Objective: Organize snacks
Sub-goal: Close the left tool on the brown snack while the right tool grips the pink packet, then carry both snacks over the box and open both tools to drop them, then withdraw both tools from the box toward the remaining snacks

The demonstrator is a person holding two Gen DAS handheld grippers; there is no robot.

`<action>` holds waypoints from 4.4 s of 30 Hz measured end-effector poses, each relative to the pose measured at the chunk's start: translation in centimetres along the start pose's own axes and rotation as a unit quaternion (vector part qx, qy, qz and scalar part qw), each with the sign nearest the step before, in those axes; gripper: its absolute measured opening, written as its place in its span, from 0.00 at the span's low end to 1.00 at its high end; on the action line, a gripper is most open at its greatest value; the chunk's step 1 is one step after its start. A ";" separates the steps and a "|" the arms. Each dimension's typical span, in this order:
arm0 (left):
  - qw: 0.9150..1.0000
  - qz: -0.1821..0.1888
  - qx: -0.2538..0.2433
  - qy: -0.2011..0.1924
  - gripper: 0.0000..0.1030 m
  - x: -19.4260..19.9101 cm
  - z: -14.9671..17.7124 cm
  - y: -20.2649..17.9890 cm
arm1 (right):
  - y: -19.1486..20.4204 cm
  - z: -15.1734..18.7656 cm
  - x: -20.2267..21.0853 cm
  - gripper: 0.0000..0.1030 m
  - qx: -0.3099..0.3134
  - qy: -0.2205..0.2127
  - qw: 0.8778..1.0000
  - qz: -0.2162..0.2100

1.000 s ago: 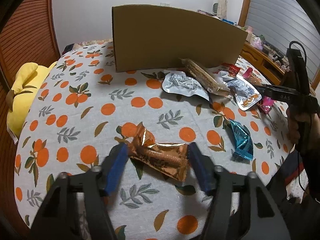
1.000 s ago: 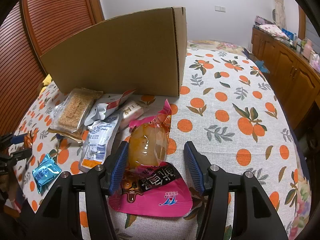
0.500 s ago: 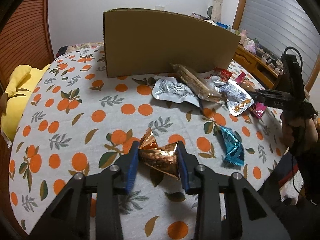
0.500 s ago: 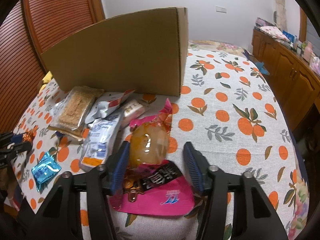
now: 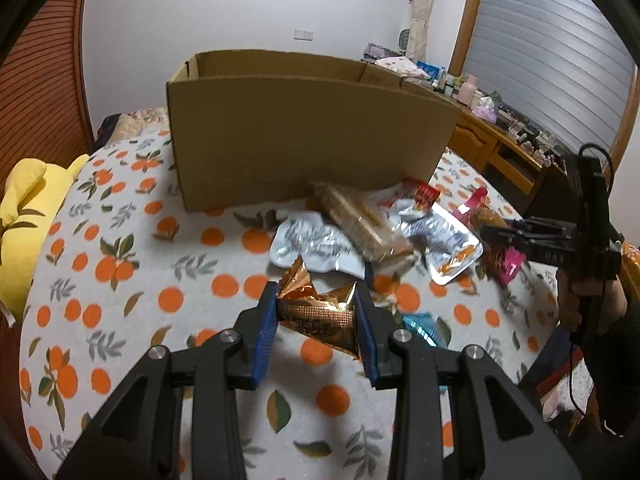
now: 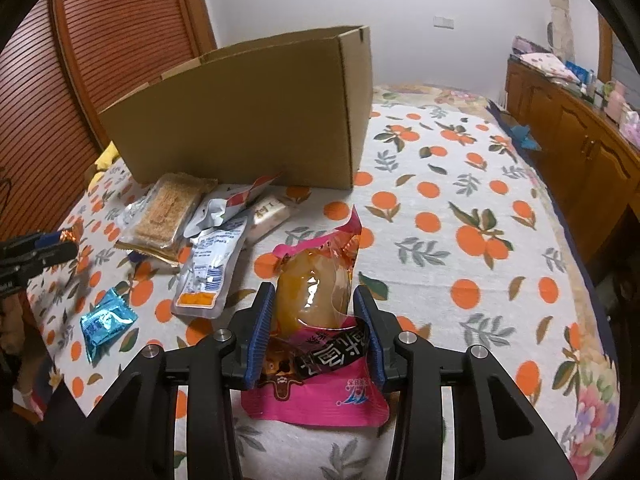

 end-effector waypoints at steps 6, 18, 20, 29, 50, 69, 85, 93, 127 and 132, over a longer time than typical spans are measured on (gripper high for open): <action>1.000 0.005 0.001 -0.011 0.33 -0.3 -1.4 -0.4 | -0.2 -0.4 0.9 0.39 -0.001 -0.011 1.000 0.004; 0.999 0.009 -0.007 -0.034 0.33 -0.4 -4.4 -1.0 | 0.4 -2.8 2.9 0.39 0.004 -0.043 0.999 -0.005; 0.999 0.009 -0.007 -0.039 0.33 -0.4 -5.1 -1.0 | 0.7 -3.3 3.2 0.39 0.007 -0.048 0.999 -0.006; 0.998 0.008 -0.023 -0.066 0.33 -0.4 -9.1 -1.0 | 2.6 -6.6 4.1 0.39 0.026 -0.076 0.996 -0.026; 0.994 -0.016 -0.049 -0.093 0.33 -2.3 -14.9 -0.6 | 6.3 -13.9 3.0 0.40 0.054 -0.117 0.990 -0.057; 0.996 -0.048 -0.020 -0.066 0.34 -6.3 -15.7 2.7 | 7.8 -16.6 0.1 0.40 0.059 -0.111 0.990 -0.066; 0.996 -0.066 0.005 -0.067 0.51 -7.5 -16.5 5.1 | 7.2 -18.8 -4.1 0.40 0.045 -0.096 0.993 -0.054; 0.995 -0.063 -0.001 -0.078 0.55 -6.7 -16.8 5.3 | 7.0 -19.4 -7.4 0.40 0.036 -0.079 0.996 -0.034; 0.995 -0.012 -0.046 -0.089 0.73 -1.6 -13.6 -0.3 | 8.2 -13.0 -1.3 0.47 0.060 -0.058 0.994 -0.067; 0.995 0.000 -0.059 -0.086 0.73 -0.6 -12.0 -1.9 | 7.8 -10.1 -1.3 0.48 0.061 -0.039 0.995 -0.064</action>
Point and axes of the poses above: each gripper's, at about its wrist camera, not at the fingertips, and x roughly against the way its jaws point, y to its left, z to its underside, the point moved 7 cm from there along -x, roughly the way its jaws point, and after that the axes turned 14 degrees about -y, right-handed, at the moved point
